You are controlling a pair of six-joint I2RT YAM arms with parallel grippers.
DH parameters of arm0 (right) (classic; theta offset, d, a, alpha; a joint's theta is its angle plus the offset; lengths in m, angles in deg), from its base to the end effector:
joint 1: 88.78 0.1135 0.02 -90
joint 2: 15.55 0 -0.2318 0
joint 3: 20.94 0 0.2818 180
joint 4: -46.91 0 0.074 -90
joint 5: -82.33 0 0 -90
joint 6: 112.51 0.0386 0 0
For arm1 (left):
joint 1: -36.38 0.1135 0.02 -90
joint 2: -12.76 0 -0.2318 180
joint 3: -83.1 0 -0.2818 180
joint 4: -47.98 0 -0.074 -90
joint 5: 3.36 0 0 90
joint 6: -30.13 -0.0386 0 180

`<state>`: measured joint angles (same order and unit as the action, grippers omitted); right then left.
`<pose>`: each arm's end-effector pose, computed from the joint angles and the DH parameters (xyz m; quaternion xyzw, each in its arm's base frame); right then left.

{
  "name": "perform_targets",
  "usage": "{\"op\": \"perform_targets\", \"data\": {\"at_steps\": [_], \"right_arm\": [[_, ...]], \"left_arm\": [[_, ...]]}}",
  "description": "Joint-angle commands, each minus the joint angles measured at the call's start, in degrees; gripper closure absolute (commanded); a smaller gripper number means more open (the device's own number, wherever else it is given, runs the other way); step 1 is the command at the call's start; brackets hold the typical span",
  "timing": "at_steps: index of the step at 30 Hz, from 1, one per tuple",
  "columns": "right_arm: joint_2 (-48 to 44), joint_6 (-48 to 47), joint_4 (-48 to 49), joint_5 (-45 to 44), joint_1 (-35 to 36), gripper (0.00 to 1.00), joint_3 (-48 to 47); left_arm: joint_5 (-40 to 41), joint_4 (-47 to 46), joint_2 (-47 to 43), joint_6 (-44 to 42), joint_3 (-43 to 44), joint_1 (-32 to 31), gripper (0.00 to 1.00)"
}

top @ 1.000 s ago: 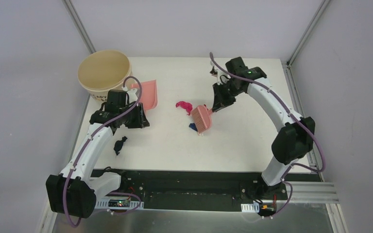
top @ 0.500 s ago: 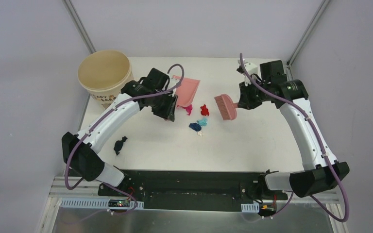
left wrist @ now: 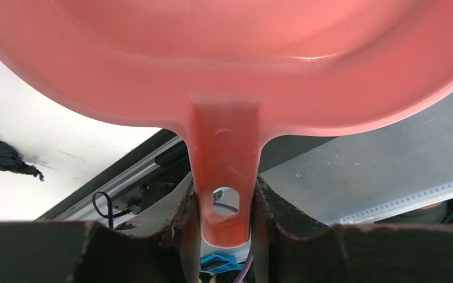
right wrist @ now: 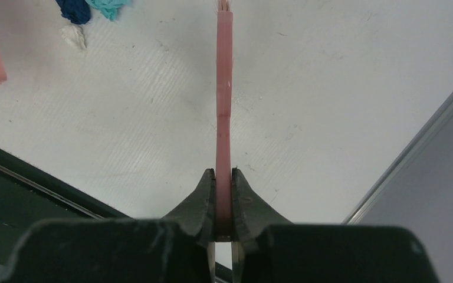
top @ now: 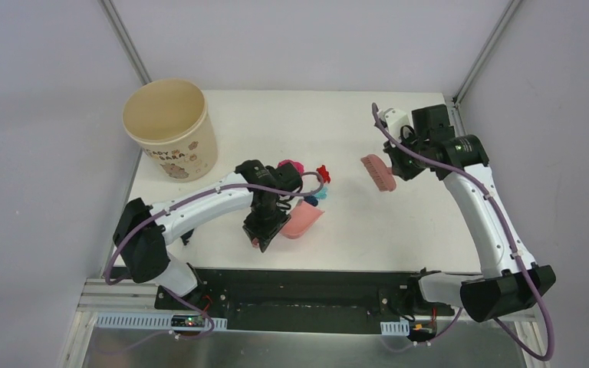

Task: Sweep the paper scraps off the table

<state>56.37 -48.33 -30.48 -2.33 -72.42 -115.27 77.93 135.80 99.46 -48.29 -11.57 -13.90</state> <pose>0.2610 0.0804 0.3492 -0.3559 0.8838 0.0195 0.3032 0.1808 -0.2268 0.2260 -0.3309 -0.9406 0.0688 0.0330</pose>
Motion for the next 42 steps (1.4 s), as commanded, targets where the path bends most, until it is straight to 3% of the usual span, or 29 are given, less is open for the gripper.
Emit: {"op": "perform_targets", "data": {"at_steps": [1, 5, 10, 24, 33, 39, 42], "right_arm": [[1.56, -1.84, 5.69, -2.31, 0.37, 1.00, -2.59], [3.70, 1.86, 15.22, -4.82, 1.76, 1.00, -1.16], [9.73, 1.09, 20.13, -11.99, 6.71, 1.00, -3.65], [29.94, -3.69, 15.54, -19.65, 19.27, 1.00, -16.97], [34.56, 2.13, 0.20, -0.85, 24.09, 1.00, -19.40], [25.92, 5.09, -7.83, 16.71, 25.11, 1.00, -13.56], [19.19, 7.53, -7.23, 25.85, 25.09, 1.00, -10.03]], "left_arm": [[3.05, -2.27, 1.27, 4.52, -2.30, -3.51, 1.00], [2.91, -4.75, 3.14, 6.43, -2.90, -5.58, 1.00], [3.24, -2.58, 5.56, 5.90, -0.62, -7.88, 1.00], [2.82, -2.78, 15.02, 6.68, 1.35, -7.90, 1.00], [4.25, -3.27, 19.56, 5.25, 3.14, -7.86, 1.00], [5.96, -4.03, 21.44, 5.09, 4.13, -7.84, 1.00], [7.24, -5.14, 21.72, 5.09, 4.45, -7.84, 1.00]]}}
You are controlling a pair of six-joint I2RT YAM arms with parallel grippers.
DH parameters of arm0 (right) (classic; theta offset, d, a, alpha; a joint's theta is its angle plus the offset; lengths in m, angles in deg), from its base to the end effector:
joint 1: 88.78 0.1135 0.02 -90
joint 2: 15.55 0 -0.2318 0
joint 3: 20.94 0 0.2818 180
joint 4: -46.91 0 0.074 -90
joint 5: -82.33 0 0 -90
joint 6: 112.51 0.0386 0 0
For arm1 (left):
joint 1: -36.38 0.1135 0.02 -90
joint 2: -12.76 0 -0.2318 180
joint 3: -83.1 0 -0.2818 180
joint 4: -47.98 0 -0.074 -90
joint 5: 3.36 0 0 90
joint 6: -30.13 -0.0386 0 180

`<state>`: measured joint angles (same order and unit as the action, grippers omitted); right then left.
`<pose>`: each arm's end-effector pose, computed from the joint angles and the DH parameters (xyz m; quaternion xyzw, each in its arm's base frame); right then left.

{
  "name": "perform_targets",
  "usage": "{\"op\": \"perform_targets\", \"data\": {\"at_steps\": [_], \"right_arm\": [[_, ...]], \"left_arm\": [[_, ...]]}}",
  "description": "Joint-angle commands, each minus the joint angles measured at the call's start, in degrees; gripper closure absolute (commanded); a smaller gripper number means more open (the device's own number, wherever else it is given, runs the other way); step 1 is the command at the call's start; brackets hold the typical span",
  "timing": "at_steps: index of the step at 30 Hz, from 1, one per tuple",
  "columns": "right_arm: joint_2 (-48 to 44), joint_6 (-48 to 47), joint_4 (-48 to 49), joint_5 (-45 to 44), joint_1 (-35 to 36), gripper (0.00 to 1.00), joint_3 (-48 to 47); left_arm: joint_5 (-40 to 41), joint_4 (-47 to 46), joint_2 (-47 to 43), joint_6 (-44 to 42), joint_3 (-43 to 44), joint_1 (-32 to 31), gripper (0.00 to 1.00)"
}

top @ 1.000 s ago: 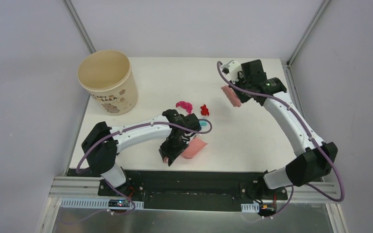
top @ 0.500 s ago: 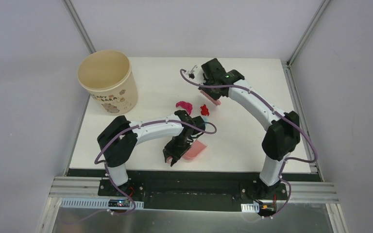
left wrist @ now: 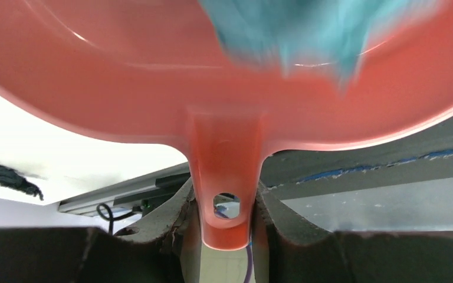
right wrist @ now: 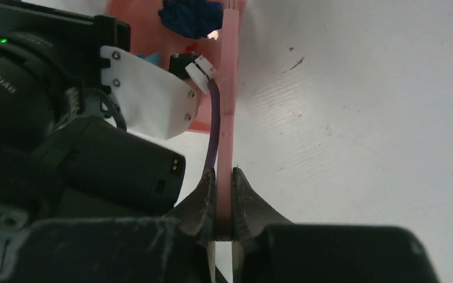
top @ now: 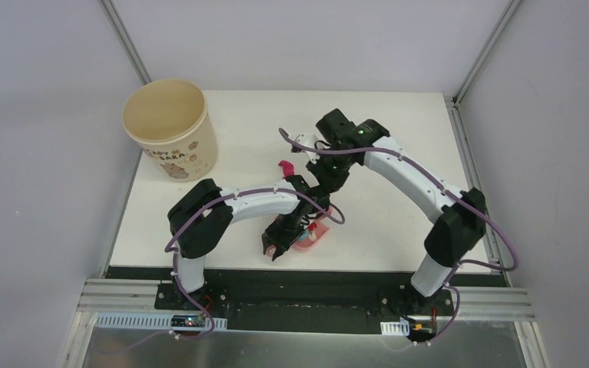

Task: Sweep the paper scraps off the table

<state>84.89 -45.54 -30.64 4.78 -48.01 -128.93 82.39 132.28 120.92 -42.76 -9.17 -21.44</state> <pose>0.2820 0.2542 0.2735 -0.5333 0.8212 0.1321 0.1541 0.1721 -0.2789 0.1266 -0.3403 -0.9308 -0.0487 0.1240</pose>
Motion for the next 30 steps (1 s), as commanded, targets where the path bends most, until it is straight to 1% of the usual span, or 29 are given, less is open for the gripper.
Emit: {"op": "perform_targets", "data": {"at_steps": [1, 4, 6, 10, 12, 16, 18, 21, 23, 26, 30], "right_arm": [[-11.00, 5.54, -6.48, 18.30, 0.52, 1.00, 4.31], [-13.32, 6.76, -5.64, 12.84, -1.47, 1.00, 4.16], [-13.13, 7.55, -5.68, 10.07, -3.88, 1.00, 2.62], [-11.59, 8.34, -6.49, 10.93, -9.79, 1.00, -2.34], [-11.25, 8.10, -5.49, 9.19, -11.12, 1.00, -3.90], [-12.10, 5.21, 0.64, 1.54, -11.16, 1.00, -2.86], [-10.79, 2.65, 1.83, -1.61, -11.08, 1.00, -3.96], [-7.56, -2.02, 3.03, -5.18, -10.78, 1.00, -7.03], [-6.80, -5.27, 6.50, -6.59, -10.40, 1.00, -6.85], [-5.82, -10.00, 10.66, -10.65, -8.56, 1.00, -7.43], [-0.80, -14.57, 12.53, -17.52, -4.92, 1.00, -13.10]], "left_arm": [[3.10, -1.75, 0.40, -0.41, 2.14, -0.34, 1.00], [3.95, -1.82, 0.65, 0.15, 2.35, -0.28, 1.00], [5.40, -2.14, 0.38, 0.66, 2.15, -0.28, 1.00], [7.41, -3.36, -2.82, 2.14, 0.57, -0.30, 1.00], [8.08, -2.91, -4.99, 3.45, -0.36, -0.32, 1.00], [8.57, 0.95, -9.05, 5.32, -0.50, -0.19, 1.00], [8.32, 1.88, -11.38, 6.21, -2.00, 0.11, 1.00], [6.01, 2.48, -13.94, 7.66, -4.91, 2.20, 1.00], [5.35, 2.40, -15.77, 8.53, -6.69, 2.98, 1.00], [3.64, 2.06, -18.98, 9.60, -9.13, 3.45, 1.00], [2.66, 1.78, -21.83, 9.94, -11.68, 4.62, 1.00]]}}
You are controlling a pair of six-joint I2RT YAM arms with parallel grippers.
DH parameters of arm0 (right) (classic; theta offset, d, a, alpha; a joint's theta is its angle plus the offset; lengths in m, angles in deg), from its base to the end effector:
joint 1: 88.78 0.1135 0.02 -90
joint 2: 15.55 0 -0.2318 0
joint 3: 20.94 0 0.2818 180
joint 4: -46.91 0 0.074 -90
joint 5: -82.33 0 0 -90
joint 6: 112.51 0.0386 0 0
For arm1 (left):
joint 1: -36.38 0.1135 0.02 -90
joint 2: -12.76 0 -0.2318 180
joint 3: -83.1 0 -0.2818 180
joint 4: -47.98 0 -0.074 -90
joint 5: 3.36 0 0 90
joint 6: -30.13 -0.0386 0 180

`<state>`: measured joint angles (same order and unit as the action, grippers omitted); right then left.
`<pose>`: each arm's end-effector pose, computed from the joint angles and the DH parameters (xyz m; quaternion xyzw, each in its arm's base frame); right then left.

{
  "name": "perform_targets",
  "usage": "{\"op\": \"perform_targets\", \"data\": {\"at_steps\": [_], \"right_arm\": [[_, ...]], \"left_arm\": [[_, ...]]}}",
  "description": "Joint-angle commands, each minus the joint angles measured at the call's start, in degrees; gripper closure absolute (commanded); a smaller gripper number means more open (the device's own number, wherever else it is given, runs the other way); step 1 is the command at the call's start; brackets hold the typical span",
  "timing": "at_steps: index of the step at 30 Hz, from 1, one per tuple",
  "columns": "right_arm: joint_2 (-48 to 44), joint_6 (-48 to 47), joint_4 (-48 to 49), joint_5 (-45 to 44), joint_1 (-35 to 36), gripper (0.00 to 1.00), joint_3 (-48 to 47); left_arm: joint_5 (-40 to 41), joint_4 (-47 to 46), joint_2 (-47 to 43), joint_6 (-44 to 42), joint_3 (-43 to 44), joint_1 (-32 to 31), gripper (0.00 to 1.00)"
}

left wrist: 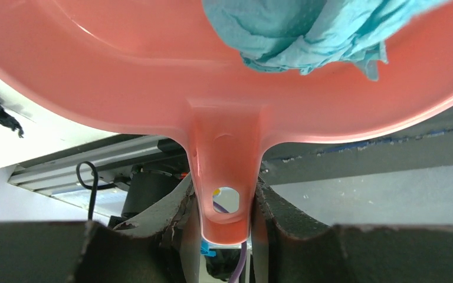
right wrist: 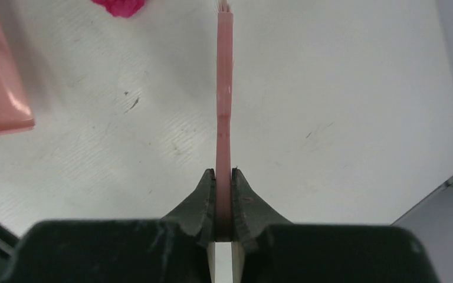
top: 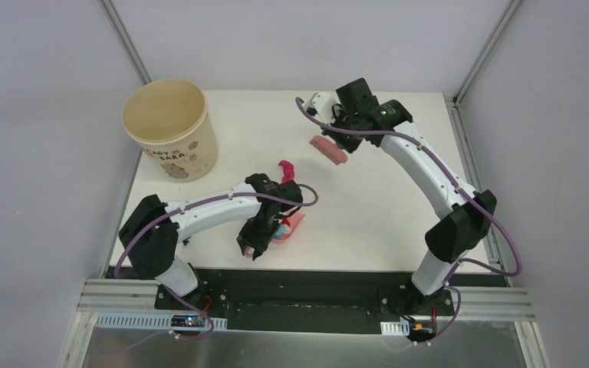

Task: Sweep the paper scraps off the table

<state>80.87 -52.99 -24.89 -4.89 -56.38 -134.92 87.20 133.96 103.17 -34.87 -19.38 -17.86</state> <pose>0.3201 0.2054 0.3375 -0.5026 0.8079 0.0282 0.3065 0.1633 -0.2262 0.1712 -0.2520 -0.9646 -0.0531 0.0565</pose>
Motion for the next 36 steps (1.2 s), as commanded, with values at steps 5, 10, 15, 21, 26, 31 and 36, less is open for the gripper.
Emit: {"op": "perform_targets", "data": {"at_steps": [5, 10, 15, 21, 26, 31, 36], "right_arm": [[10.74, -10.34, 7.88, -12.25, 7.83, 1.00, -13.26], [18.83, -13.21, 7.40, -16.01, 10.80, 1.00, -20.26], [24.87, -16.87, 7.24, -18.95, 13.78, 1.00, -25.55], [29.28, -17.93, 5.02, -19.01, 15.99, 1.00, -26.78], [28.06, -13.38, -1.55, -14.94, 17.47, 1.00, -25.17], [23.98, -7.20, -15.05, -4.11, 19.45, 1.00, -21.88], [13.02, -2.13, -21.02, 7.35, 22.33, 1.00, -13.09]], "left_arm": [[-2.54, -0.73, -3.33, 0.85, -2.57, 2.49, 1.00], [-6.43, -5.96, -2.40, -1.31, -4.52, 4.38, 1.00], [-7.52, -8.47, -0.24, -1.82, -5.78, 5.74, 1.00], [-9.72, -11.94, 4.05, -3.11, -4.83, 6.43, 1.00], [-9.57, -11.93, 7.76, -3.58, -2.42, 6.51, 1.00], [-9.49, -11.99, 10.30, -4.83, -0.96, 6.60, 1.00], [-7.64, -12.51, 10.49, -4.80, -0.38, 6.60, 1.00]]}}
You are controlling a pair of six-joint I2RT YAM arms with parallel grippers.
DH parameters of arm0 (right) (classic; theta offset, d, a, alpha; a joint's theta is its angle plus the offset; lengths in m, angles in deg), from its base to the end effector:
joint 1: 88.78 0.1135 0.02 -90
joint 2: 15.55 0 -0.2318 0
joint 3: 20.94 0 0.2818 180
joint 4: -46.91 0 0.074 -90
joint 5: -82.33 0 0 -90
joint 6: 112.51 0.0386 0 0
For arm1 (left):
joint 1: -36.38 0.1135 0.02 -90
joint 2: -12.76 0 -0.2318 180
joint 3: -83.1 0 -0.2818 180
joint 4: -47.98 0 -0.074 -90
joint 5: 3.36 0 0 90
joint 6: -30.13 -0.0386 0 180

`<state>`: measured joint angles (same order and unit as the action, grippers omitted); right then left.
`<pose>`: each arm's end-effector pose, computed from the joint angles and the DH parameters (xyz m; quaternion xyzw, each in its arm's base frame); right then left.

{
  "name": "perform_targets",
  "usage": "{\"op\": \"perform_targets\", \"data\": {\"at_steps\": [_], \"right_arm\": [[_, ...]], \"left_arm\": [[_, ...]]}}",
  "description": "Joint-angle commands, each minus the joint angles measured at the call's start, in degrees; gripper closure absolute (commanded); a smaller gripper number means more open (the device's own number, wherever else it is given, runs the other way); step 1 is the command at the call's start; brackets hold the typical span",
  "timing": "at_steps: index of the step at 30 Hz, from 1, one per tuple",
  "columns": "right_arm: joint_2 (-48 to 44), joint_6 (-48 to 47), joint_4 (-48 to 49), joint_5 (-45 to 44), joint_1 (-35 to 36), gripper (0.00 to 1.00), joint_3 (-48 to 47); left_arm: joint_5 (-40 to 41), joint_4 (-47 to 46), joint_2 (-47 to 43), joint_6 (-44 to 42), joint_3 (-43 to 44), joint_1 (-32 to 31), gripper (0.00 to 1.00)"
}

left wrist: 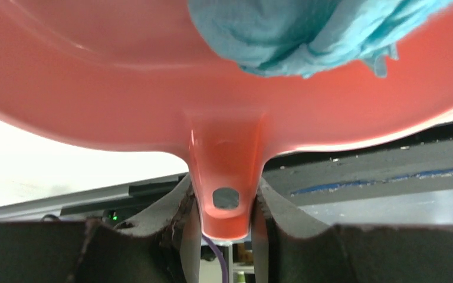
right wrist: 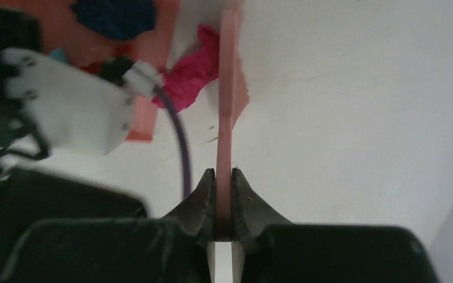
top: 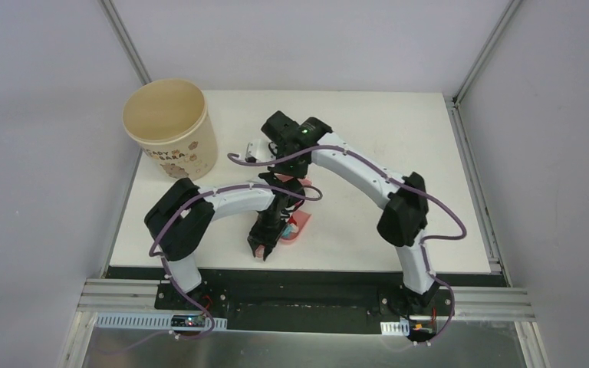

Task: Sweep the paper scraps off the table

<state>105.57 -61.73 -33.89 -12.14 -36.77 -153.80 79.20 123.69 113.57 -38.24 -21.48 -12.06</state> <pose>0.2830 0.3575 0.2642 -0.6973 0.6924 -0.0179 0.1847 0.1929 -0.2251 0.1102 -0.2242 -0.9676 -0.0025 0.1161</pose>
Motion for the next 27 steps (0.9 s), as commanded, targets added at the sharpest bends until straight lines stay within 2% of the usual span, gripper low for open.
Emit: {"op": "perform_targets", "data": {"at_steps": [1, 4, 9, 16, 22, 27], "right_arm": [[-14.30, 7.56, -10.95, 14.78, 2.90, 1.00, 8.10], [-19.08, 11.27, -9.48, 16.83, 0.57, 1.00, 10.33], [-20.31, 19.07, -9.14, 28.75, -11.13, 1.00, 7.33], [-19.45, 23.43, -8.99, 32.87, -21.13, 1.00, 6.15], [-26.85, 24.99, -6.42, 35.59, -28.95, 1.00, 8.08], [-33.68, 27.04, -2.26, 35.49, -35.62, 1.00, 14.81]], "left_arm": [[0.73, -3.05, -0.24, -1.62, 1.61, 0.72, 1.00], [1.61, -7.70, -2.02, -2.45, -0.36, 0.27, 1.00], [5.26, -13.49, -4.45, -3.65, -1.92, -1.80, 1.00], [9.19, -16.74, -8.59, -4.65, -2.70, -5.69, 1.00], [9.64, -16.92, -12.97, -4.05, -5.39, -6.57, 1.00], [9.38, -16.66, -15.40, -3.87, -6.35, -6.66, 1.00]]}}
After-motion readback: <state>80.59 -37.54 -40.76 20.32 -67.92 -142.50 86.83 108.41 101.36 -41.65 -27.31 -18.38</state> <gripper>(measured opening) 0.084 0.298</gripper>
